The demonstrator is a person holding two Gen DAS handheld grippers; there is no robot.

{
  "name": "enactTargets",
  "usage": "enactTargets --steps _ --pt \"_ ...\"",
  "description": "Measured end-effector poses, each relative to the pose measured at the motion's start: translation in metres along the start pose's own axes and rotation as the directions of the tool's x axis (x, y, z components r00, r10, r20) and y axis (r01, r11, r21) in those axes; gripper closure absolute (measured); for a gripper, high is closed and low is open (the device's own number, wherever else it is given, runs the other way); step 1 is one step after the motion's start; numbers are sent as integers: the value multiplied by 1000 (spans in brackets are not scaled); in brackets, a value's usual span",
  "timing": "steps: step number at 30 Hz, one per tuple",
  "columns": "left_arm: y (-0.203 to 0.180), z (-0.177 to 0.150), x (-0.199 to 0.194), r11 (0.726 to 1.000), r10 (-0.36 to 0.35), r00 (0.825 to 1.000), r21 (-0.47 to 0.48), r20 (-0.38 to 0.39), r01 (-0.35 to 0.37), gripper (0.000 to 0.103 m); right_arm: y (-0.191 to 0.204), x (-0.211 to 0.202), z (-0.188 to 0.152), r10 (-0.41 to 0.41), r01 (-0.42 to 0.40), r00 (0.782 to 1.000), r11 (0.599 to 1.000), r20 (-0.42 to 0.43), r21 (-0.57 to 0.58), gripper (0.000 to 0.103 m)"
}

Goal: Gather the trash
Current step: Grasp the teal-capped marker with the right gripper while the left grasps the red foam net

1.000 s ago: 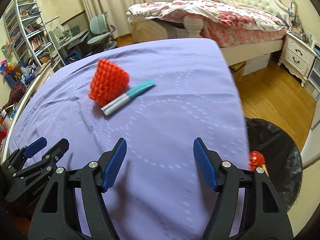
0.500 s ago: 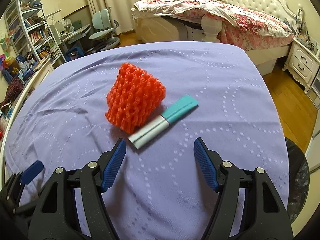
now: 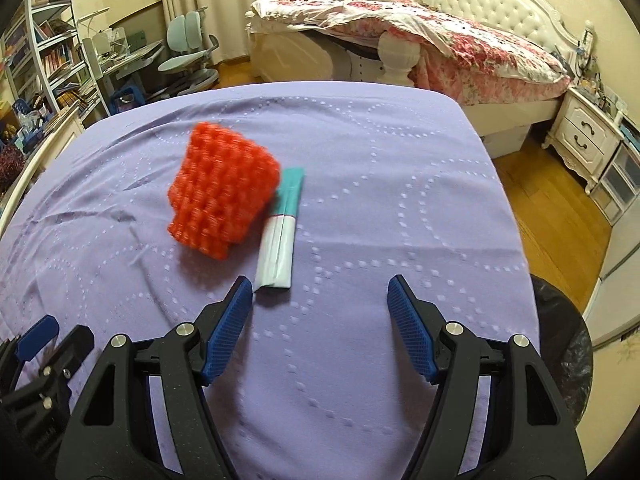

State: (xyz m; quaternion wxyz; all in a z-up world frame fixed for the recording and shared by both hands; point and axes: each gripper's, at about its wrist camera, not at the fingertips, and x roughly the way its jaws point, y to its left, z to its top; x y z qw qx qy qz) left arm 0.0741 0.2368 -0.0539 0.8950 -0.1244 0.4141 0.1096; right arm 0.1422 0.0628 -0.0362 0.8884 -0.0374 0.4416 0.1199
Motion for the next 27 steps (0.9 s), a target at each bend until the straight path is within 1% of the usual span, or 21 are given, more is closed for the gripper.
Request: enactTargets --steps 5,10,12,13,14,16,17,19,20,21,23,27 --pt "1 1 0 1000 -1 1000 2 -1 1 29 -1 0 4 24 -24 1000 1000 1 -7 34" --pt "1 0 1 1000 4 1000 9 -3 -4 29 5 8 13 21 -20 1000 999 17 -45 35" --pt "1 0 1 1000 4 1000 9 -5 -4 29 8 14 18 19 -18 1000 998 17 -62 37" --pt "1 0 1 1000 5 1000 9 -6 -5 29 9 16 20 20 -19 1000 998 15 -67 40" --pt "0 0 2 1000 7 1000 10 -8 -7 29 9 21 24 23 -22 1000 997 6 -73 45" --pt "-1 1 3 1000 10 1000 13 -11 -10 29 11 22 27 22 -21 1000 997 6 -81 51" --pt "-1 2 3 1000 11 1000 15 -12 -11 29 12 21 27 24 -24 1000 996 4 -86 56" --pt "-4 3 4 1000 14 1000 23 -13 -14 29 13 21 26 27 -27 1000 995 5 -92 64" --pt "-4 3 4 1000 13 1000 27 -12 -13 28 9 20 25 26 -25 1000 995 5 -92 69" --pt "-6 4 4 999 12 1000 32 -11 -12 28 9 20 25 26 -25 1000 996 6 -90 72" --pt "-10 5 4 999 9 1000 47 -3 -9 27 3 19 25 30 -29 1000 997 6 -74 84" --pt "-23 7 5 996 6 1000 87 19 -8 26 -11 17 24 14 -14 1000 999 12 -44 85"
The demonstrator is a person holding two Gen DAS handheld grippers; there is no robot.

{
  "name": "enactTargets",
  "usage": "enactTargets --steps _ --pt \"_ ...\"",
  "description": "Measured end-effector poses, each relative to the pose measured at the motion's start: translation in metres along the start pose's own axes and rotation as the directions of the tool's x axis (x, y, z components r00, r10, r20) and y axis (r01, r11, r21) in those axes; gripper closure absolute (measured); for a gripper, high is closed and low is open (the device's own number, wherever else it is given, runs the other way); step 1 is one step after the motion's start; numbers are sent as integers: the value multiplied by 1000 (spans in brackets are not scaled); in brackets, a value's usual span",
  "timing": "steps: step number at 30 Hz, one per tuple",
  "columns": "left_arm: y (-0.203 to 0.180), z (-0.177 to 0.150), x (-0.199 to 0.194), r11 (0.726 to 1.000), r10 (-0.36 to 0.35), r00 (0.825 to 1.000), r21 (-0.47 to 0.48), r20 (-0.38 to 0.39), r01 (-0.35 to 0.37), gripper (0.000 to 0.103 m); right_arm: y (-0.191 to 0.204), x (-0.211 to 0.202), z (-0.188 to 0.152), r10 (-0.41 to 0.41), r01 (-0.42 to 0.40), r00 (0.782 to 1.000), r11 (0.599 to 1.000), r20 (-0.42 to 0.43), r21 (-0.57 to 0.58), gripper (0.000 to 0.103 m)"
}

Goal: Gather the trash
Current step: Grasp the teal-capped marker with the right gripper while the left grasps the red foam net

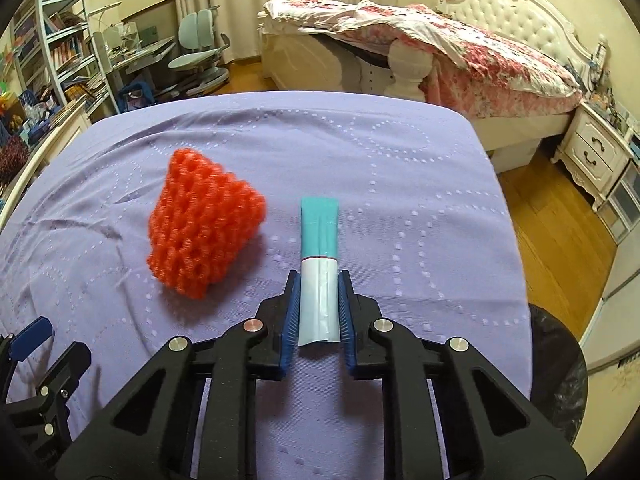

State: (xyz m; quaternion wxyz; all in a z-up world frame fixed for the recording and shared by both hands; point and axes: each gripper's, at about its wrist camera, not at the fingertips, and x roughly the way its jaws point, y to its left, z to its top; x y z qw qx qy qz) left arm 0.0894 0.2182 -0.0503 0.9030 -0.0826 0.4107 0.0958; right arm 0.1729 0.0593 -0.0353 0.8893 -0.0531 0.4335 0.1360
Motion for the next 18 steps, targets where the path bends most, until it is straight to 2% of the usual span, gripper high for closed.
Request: enactTargets --steps 12,18 --pt "-52 22 18 991 -70 997 113 36 66 25 -42 -11 -8 20 -21 1000 997 9 72 85" --pt "-71 34 31 985 -71 997 157 29 65 25 -51 -10 -10 50 -51 999 995 12 90 85"
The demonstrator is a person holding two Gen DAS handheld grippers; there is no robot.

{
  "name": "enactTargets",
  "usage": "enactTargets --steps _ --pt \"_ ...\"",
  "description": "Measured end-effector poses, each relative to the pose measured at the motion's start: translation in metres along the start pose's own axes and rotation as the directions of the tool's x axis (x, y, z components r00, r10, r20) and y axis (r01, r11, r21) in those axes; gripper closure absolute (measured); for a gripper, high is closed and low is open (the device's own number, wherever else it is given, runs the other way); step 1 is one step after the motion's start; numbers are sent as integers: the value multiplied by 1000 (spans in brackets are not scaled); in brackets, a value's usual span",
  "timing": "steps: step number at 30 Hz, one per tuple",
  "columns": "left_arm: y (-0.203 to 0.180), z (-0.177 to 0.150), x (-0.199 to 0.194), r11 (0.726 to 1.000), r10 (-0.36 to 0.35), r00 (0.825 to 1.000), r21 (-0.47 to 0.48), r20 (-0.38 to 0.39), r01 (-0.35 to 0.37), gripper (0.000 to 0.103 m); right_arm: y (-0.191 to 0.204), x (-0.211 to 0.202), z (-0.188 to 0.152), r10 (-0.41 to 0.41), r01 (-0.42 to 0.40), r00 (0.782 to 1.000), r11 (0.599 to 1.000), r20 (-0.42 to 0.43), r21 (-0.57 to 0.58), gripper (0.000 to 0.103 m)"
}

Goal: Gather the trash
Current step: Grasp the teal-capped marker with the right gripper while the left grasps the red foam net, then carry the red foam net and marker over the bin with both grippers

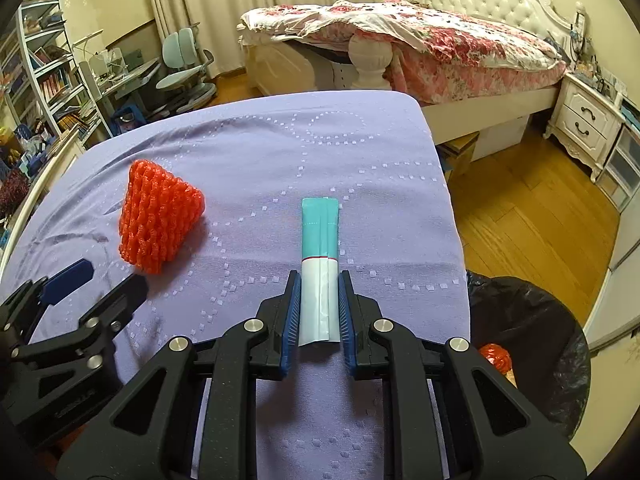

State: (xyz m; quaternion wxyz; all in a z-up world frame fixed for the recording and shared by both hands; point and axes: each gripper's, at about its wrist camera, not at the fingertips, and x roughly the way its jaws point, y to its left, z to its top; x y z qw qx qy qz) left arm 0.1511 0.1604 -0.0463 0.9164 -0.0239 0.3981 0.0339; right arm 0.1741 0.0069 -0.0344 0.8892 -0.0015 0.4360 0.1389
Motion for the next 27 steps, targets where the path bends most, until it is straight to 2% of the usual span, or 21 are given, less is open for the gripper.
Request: enactTargets --steps 11,17,21,27 --pt "-8 22 25 1000 14 999 20 -32 -14 25 0 8 6 12 -12 1000 1000 -4 -11 84" --pt "-7 19 29 999 -36 997 27 -72 38 57 1 8 6 13 -13 1000 1000 -4 -14 83" --pt "-5 17 25 998 -53 996 18 -66 54 62 2 6 4 23 -23 1000 1000 -3 -9 84" --pt "-5 7 12 999 -53 997 8 -56 53 63 3 -2 -1 39 -39 999 999 5 0 87"
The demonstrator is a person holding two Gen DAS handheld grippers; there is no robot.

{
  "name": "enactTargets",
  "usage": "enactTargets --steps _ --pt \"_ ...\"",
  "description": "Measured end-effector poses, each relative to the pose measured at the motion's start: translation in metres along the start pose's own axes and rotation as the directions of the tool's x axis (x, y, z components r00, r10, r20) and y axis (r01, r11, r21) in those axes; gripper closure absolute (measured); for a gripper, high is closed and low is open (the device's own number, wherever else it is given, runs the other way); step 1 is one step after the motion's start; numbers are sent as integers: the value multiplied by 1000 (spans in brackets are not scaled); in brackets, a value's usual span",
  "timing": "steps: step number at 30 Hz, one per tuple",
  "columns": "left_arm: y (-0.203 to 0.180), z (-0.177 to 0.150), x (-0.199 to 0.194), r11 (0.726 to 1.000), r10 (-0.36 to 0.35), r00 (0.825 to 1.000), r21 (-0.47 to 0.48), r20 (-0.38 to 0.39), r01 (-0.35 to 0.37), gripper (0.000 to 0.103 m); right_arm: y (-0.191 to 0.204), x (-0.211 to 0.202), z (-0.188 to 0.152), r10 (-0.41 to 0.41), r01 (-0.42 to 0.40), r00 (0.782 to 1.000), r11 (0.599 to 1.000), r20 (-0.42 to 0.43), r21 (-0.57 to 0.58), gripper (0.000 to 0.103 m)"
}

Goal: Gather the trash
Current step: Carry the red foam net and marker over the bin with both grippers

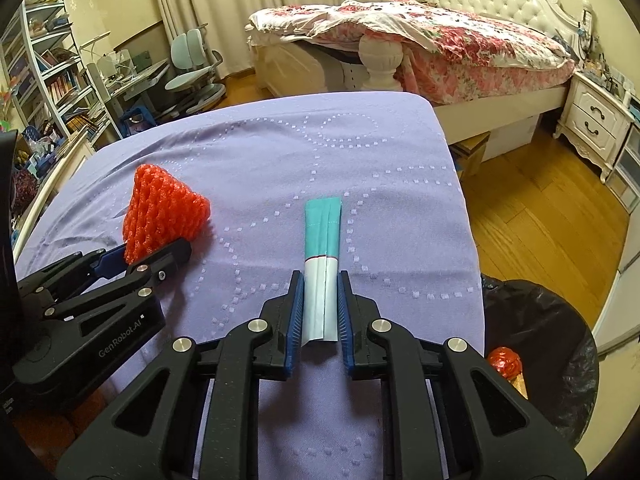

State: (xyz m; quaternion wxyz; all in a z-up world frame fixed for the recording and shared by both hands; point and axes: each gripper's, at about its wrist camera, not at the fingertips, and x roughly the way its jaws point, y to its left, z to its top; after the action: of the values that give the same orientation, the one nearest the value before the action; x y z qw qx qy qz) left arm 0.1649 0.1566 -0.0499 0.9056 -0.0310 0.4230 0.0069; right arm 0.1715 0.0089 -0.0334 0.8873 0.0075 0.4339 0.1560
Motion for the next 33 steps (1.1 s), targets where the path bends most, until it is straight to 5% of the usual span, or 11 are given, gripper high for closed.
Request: enactTargets --steps 33 --pt "-44 -57 -80 999 -5 997 -46 78 8 63 -17 -101 -74 12 -13 997 1000 82 6 87"
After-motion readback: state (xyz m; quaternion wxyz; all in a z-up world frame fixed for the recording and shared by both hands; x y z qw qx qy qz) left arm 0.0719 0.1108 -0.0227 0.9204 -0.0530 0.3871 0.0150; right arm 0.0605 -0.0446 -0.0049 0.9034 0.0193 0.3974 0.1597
